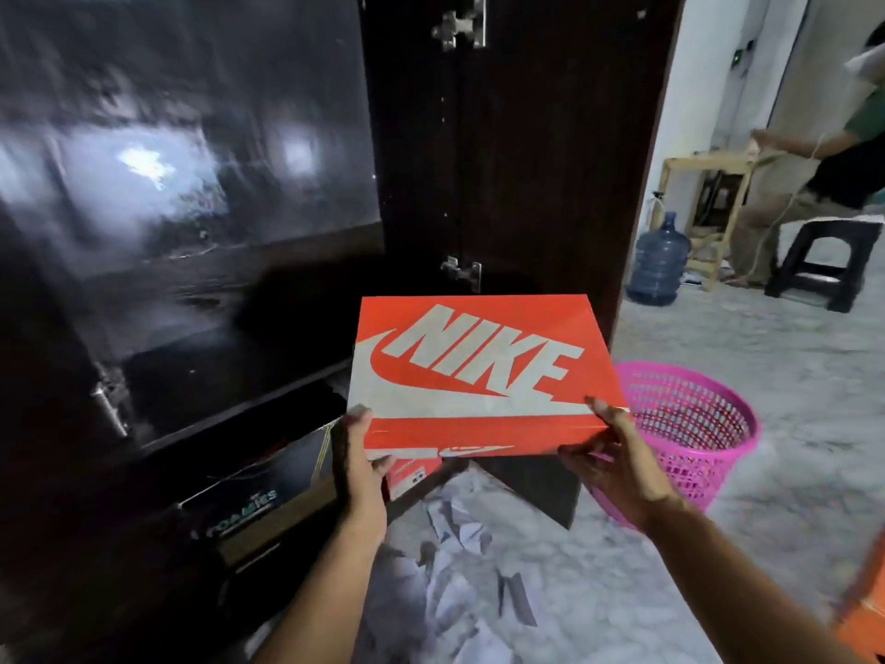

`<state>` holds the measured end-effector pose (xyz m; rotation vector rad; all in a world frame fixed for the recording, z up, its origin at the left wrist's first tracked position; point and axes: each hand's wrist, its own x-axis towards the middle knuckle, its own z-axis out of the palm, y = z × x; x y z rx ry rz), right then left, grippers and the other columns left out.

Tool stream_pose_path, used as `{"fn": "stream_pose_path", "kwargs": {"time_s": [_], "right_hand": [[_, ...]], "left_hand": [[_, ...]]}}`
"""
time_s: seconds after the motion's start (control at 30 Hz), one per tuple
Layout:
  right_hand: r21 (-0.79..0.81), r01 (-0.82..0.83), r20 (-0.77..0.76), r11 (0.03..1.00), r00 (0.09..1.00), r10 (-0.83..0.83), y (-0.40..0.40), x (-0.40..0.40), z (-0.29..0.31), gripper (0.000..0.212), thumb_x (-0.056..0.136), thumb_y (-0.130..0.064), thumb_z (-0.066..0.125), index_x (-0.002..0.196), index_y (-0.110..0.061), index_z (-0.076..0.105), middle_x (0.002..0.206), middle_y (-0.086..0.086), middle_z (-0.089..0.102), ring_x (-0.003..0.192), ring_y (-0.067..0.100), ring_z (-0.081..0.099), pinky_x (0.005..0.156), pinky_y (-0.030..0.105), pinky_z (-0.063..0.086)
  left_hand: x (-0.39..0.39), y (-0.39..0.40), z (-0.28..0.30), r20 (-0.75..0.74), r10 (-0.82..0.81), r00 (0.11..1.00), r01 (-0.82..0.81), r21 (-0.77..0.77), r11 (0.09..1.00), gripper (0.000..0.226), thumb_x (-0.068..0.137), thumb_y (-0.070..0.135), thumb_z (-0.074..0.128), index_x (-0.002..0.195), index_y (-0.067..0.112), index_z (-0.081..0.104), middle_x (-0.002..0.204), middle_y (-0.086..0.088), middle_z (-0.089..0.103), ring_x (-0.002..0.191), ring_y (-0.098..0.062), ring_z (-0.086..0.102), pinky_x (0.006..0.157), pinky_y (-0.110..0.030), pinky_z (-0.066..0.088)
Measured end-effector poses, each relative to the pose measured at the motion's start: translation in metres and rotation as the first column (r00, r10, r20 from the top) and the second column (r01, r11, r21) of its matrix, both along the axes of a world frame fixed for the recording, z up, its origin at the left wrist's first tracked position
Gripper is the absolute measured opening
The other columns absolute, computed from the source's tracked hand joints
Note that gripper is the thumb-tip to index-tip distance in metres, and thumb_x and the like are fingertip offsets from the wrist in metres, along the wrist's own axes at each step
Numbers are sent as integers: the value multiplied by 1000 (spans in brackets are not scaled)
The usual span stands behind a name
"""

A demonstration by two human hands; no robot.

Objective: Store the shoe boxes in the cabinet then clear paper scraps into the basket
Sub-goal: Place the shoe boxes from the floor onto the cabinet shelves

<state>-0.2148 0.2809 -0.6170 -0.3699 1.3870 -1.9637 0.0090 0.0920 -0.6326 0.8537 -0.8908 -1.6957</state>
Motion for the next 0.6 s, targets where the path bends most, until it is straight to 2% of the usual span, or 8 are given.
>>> {"fn": "stream_pose_path", "kwargs": {"time_s": [0.07, 0.2, 0.23, 0.3, 0.4, 0.47, 0.53, 0.6], "right_hand": [[24, -28, -48, 999, 998, 29, -35, -2, 18, 34, 89, -42, 74, 116, -25, 62, 107, 20, 62, 110, 40, 70, 96, 56, 58], [58, -132, -76, 990, 988, 136, -112, 6, 55, 67, 68, -58, 83, 127, -32, 64, 108, 7, 66, 97, 31, 69, 90, 60, 59], [98, -158, -79, 983, 983, 166, -131, 9, 60, 72, 60, -62, 85, 123, -30, 67, 107, 6, 67, 93, 28, 69, 89, 60, 60], [157, -210, -113, 965, 967, 229, -165, 17, 66, 71, 52, -68, 86, 99, -16, 71, 81, 13, 66, 74, 27, 66, 84, 58, 62], [228, -252, -109, 940, 953, 282, -209, 32, 73, 74, 60, -70, 81, 93, -4, 68, 65, 20, 63, 60, 31, 65, 68, 47, 64], [238, -240, -120, 941, 954, 274, -237, 39, 71, 67, 71, -67, 77, 81, -2, 65, 64, 21, 62, 58, 31, 63, 75, 52, 63], [273, -272, -141, 923, 938, 318, -257, 45, 69, 65, 78, -70, 71, 70, -6, 61, 58, 19, 59, 57, 30, 62, 87, 57, 61], [331, -293, -187, 897, 912, 366, -275, 46, 67, 60, 81, -72, 68, 73, -13, 60, 54, 9, 61, 55, 23, 63, 78, 42, 65]], "left_hand": [[7, -12, 13, -10, 91, 996, -91, -20, 996, 64, 67, 66, 69, 122, 33, 60, 124, -2, 69, 118, -21, 62, 88, -36, 51], [24, -45, 32, -10, 286, 958, -285, 50, 957, 56, 83, 70, 64, 124, 32, 60, 119, 1, 68, 111, -20, 64, 92, -39, 51], [30, -53, 36, -8, 327, 945, -326, 66, 943, 63, 76, 75, 65, 123, 33, 61, 120, 0, 68, 111, -23, 65, 92, -41, 52], [42, -68, 38, -16, 390, 921, -386, 109, 916, 76, 71, 79, 67, 130, 33, 57, 127, -1, 65, 115, -28, 64, 92, -44, 54], [55, -84, 49, -46, 416, 908, -410, 108, 906, 61, 95, 63, 56, 143, 27, 48, 127, -4, 61, 116, -29, 61, 77, -35, 47], [61, -92, 52, -29, 452, 892, -447, 106, 888, 58, 95, 63, 55, 140, 27, 48, 119, -4, 64, 106, -25, 64, 70, -32, 46], [66, -99, 50, -40, 498, 866, -490, 128, 862, 74, 90, 67, 61, 148, 25, 43, 126, -7, 64, 104, -24, 64, 67, -29, 46], [70, -101, 52, -36, 533, 845, -523, 146, 839, 87, 87, 61, 69, 156, 23, 32, 138, -9, 57, 109, -24, 60, 67, -27, 44]]}}
